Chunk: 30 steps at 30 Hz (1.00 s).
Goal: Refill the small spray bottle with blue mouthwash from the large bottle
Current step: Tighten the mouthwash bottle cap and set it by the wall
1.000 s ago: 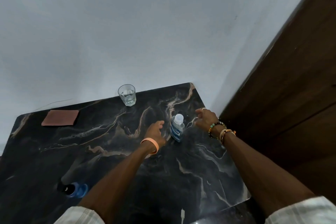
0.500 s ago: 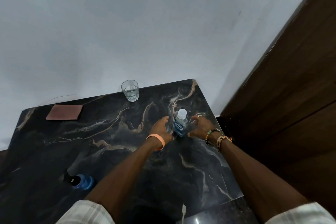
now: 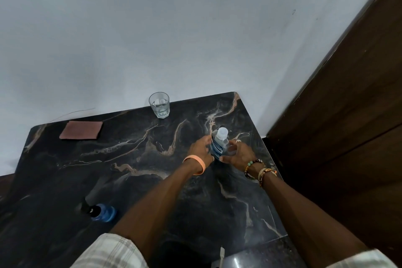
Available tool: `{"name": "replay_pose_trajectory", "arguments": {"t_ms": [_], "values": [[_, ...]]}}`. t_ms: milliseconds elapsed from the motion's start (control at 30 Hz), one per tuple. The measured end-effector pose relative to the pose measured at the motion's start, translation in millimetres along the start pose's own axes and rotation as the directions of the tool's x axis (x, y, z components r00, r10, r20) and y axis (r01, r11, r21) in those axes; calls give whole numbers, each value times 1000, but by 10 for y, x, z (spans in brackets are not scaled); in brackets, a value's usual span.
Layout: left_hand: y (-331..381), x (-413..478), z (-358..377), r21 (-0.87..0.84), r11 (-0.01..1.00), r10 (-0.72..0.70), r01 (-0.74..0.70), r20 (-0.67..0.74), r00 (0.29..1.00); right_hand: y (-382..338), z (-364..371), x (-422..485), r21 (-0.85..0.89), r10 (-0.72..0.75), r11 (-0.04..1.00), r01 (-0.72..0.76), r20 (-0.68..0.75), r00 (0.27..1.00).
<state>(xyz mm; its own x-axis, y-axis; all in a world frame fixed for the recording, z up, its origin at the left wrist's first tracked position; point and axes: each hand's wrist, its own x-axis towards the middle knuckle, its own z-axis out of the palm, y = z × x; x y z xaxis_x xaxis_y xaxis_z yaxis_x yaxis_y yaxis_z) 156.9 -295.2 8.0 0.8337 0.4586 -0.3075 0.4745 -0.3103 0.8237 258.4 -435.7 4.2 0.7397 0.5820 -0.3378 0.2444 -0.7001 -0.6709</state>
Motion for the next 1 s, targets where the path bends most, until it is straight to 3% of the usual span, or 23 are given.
{"name": "replay_pose_trajectory", "arguments": {"t_ms": [700, 1000], "values": [[82, 168, -90, -360, 929, -91, 84, -3, 996, -159, 101, 154, 91, -71, 993, 80, -96, 993], [306, 627, -479, -390, 920, -91, 47, -95, 991, -612, 25, 696, 111, -119, 985, 134, -132, 984]]}}
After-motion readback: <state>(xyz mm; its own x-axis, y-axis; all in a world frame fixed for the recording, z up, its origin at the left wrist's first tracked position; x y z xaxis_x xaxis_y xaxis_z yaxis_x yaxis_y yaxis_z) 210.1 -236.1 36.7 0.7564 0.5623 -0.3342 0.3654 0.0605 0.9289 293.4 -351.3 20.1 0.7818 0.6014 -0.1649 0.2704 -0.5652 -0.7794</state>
